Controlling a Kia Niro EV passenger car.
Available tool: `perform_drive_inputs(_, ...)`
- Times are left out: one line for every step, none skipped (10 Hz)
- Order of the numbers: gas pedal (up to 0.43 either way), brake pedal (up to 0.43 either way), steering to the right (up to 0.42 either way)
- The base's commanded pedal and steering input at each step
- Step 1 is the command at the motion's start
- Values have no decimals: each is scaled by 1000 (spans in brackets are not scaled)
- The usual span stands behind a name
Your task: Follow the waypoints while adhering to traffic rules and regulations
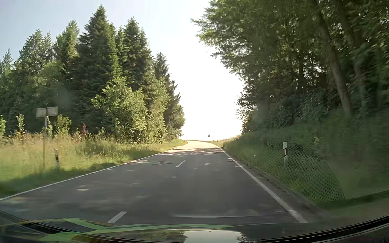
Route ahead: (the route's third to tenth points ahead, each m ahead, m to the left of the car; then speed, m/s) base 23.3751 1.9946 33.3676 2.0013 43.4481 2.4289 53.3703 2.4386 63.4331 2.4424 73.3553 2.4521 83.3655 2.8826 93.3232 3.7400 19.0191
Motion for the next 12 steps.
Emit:
perform_drive_inputs(390, 0, 1)
perform_drive_inputs(390, 0, 1)
perform_drive_inputs(390, 0, 1)
perform_drive_inputs(398, 0, 0)
perform_drive_inputs(398, 0, -1)
perform_drive_inputs(398, 0, -2)
perform_drive_inputs(398, 0, -2)
perform_drive_inputs(409, 0, -3)
perform_drive_inputs(409, 0, -4)
perform_drive_inputs(409, 0, -5)
perform_drive_inputs(398, 0, -6)
perform_drive_inputs(398, 0, -7)
